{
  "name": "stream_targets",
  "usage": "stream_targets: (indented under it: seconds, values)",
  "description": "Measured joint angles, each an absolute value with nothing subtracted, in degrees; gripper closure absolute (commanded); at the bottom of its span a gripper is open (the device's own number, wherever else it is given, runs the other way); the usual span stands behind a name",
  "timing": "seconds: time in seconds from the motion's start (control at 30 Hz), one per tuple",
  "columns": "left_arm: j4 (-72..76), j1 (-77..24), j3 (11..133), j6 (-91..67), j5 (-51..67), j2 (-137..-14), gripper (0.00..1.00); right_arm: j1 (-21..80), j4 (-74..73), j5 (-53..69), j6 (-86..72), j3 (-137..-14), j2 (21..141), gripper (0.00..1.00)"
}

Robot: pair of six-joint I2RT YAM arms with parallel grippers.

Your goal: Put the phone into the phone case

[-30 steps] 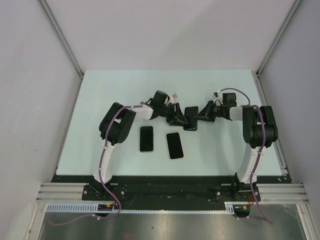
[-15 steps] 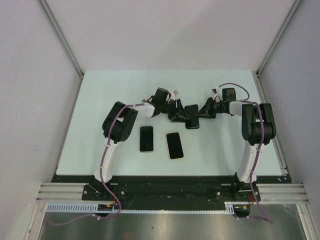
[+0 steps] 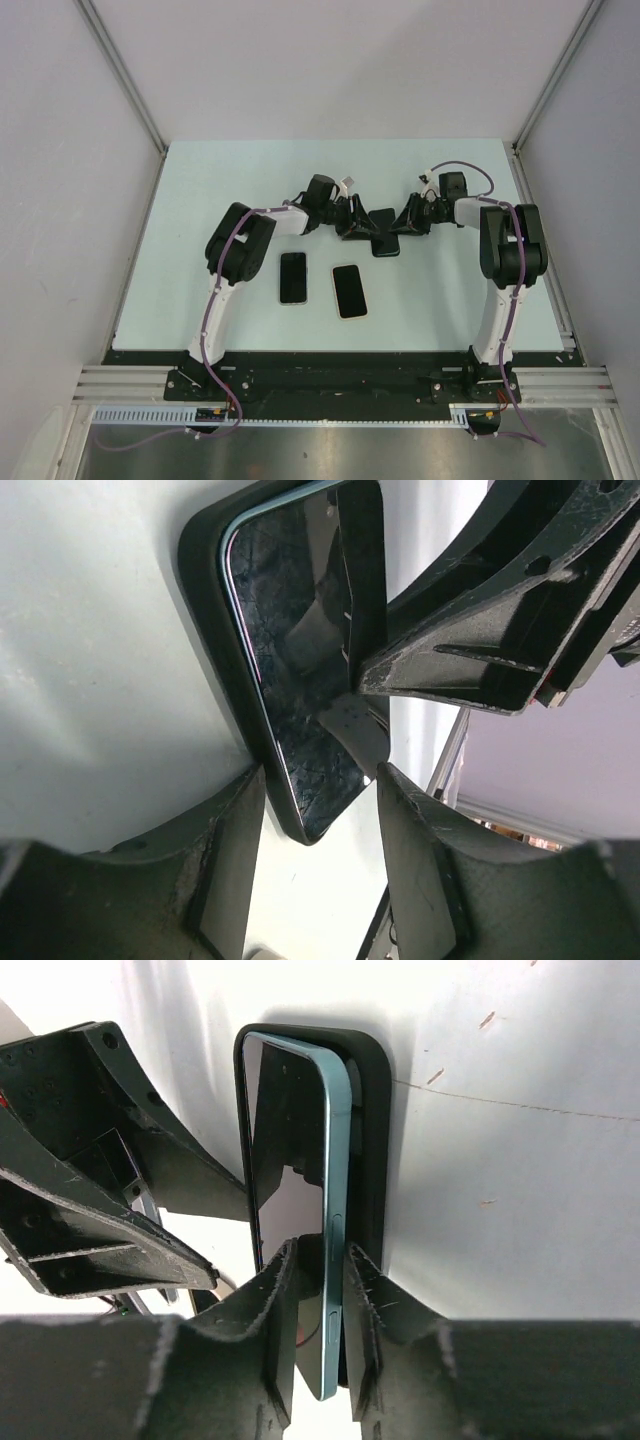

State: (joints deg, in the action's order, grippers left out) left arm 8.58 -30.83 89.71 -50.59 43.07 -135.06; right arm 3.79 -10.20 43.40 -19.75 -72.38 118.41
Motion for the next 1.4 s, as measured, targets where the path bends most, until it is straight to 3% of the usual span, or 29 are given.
stream_targets:
  seconds: [0.1, 0.6, 0.93, 1.13, 1.4]
  values:
    - [10.07, -30.83, 89.10, -50.61, 42.96, -135.06, 0.46, 4.43, -11.00, 42.00, -19.68, -72.95, 118.34, 0.56]
    - [15.79, -29.98, 84.86, -51.11, 39.75, -133.19, 0.44, 5.26, -18.41, 32.16, -20.08, -75.29, 115.28, 0.45]
    - [16.23, -29.63, 85.06, -53.06, 38.00, -133.25, 0.55, 4.80, -21.76, 26.20, -19.68, -75.31, 113.14, 0.52]
    - [16.43, -29.63, 86.83, -54.02, 37.60, -134.04, 0.56, 4.73, -24.71, 22.70, -19.14, -76.03, 111.92, 0.44]
    - [16.67, -30.06, 89.01, -54.22, 37.60, -136.35, 0.68, 3.60, -26.92, 18.92, -18.35, -78.00, 110.63, 0.57]
